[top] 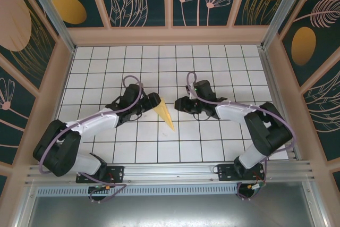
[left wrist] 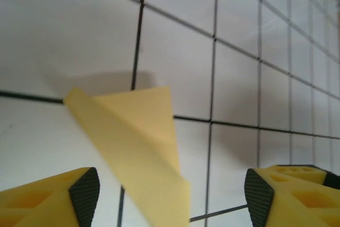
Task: Fold a paper plane with a square sheet of paper (pick it up from the middle)
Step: Fold the wing for the fifth time at the center of the table.
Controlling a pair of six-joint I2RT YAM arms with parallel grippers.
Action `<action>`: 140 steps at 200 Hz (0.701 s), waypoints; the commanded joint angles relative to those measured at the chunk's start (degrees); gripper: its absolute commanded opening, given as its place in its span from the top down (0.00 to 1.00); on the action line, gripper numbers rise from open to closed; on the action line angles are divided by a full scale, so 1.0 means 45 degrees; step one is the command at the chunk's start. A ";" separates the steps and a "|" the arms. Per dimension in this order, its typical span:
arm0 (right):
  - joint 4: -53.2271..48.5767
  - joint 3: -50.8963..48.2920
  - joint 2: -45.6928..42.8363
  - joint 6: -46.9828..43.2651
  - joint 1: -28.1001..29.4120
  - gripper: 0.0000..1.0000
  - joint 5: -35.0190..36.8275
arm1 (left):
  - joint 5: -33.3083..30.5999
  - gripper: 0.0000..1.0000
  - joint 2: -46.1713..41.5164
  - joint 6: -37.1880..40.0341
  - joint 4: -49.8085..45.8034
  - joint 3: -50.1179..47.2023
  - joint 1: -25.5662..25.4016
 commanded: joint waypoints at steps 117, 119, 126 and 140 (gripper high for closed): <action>0.0085 0.0493 0.1243 -0.0639 0.0688 0.60 -0.0723 | -0.1825 0.49 0.2818 -0.0857 -0.3128 0.2066 -0.1007; 0.0100 0.0512 0.1277 -0.0655 0.0711 0.60 -0.0737 | -0.1833 0.50 0.2779 -0.0877 -0.3128 0.2012 -0.1011; 0.0115 0.0568 0.1355 -0.0655 0.0749 0.60 -0.0768 | -0.1895 0.51 0.2643 -0.0896 -0.3128 0.1856 -0.0996; 0.0187 0.0647 0.1485 -0.0679 0.0835 0.59 -0.0783 | -0.1926 0.59 0.2421 -0.0916 -0.3013 0.1578 -0.1016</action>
